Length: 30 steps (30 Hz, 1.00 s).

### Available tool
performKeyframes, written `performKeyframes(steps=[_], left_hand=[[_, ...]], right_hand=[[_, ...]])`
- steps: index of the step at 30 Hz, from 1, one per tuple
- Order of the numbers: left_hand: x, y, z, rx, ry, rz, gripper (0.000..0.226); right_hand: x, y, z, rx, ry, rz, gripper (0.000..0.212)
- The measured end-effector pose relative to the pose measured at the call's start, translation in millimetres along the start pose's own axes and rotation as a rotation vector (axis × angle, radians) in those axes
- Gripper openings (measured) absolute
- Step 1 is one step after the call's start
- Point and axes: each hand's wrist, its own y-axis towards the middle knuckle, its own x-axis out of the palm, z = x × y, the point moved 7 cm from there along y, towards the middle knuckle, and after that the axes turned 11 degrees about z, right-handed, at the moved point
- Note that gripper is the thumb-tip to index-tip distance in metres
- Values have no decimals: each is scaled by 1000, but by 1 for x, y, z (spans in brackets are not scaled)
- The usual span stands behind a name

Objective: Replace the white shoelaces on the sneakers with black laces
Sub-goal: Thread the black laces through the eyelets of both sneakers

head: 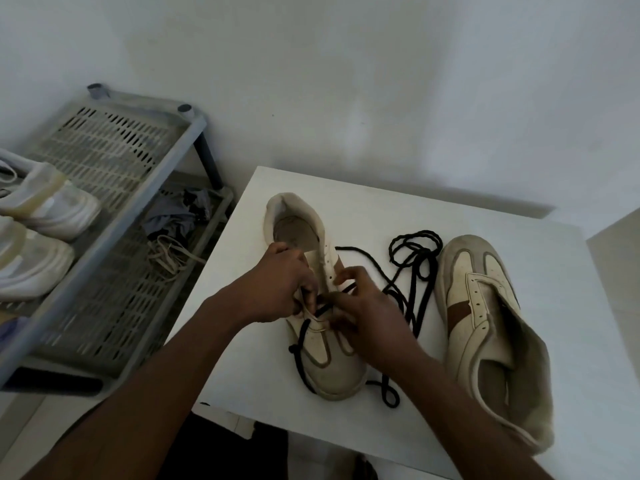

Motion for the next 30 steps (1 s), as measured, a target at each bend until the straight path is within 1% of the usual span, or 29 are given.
performKeyframes(steps=[2,3,4,5,6,9,10,11,12,13,14,15,16,17,18,21,22,23,24,26,27,28,29,30], left_hand=[[0,-1,0,-4,-17,-3,14],[-1,-1,0,0,-37,5,14],[-2,-1,-1,4,-61,18,14],[-2,-1,-3,5,-87,29,14],[-3,-1,-4,7,-107,35,15],[-1,0,-6,11,-114,34,17],[-1,-1,-6,11,-107,32,17],[-1,0,-6,14,-102,32,18],[0,0,-6,16,-99,30,18],[0,0,-6,15,-96,31,17],[0,0,-6,15,-90,32,17],[0,0,-6,18,-81,33,16],[0,0,-5,22,-72,37,16],[-1,0,-5,24,-68,38,16],[-1,0,-5,20,-72,37,16],[-3,-1,-4,11,-101,42,16],[-3,-1,-5,13,-114,40,16],[-3,-1,-4,11,-130,37,16],[-3,0,-4,8,-143,33,16],[-3,1,-4,13,-152,27,16],[-3,0,-4,16,-148,25,16],[-3,0,-4,17,-143,28,16],[-3,0,-5,13,-139,32,16],[-3,0,-5,9,-136,33,15]], right_hand=[[9,1,-4,-37,19,16,16],[9,3,-3,-33,36,43,11],[5,7,-2,5,63,80,10],[-2,10,5,82,97,142,13],[-12,12,19,197,131,225,16],[-51,9,72,626,192,532,19],[-59,4,82,720,198,592,15],[-64,3,85,737,198,610,8],[-65,4,77,676,189,567,9],[-59,9,61,543,159,468,22],[-46,11,38,376,137,324,34],[-32,11,14,195,96,184,40],[-19,9,-6,24,38,84,39],[-8,6,-16,-101,-23,47,36],[-2,6,-20,-149,-57,46,32],[4,7,-13,-128,-37,105,20],[2,8,-9,-87,8,140,18],[-5,10,-1,2,63,197,18],[-17,12,11,129,114,287,19],[-46,16,42,403,167,504,21],[-59,14,56,501,190,600,22],[-68,13,66,572,203,658,21],[-73,11,70,592,183,673,17],[-72,12,67,564,141,634,8]])
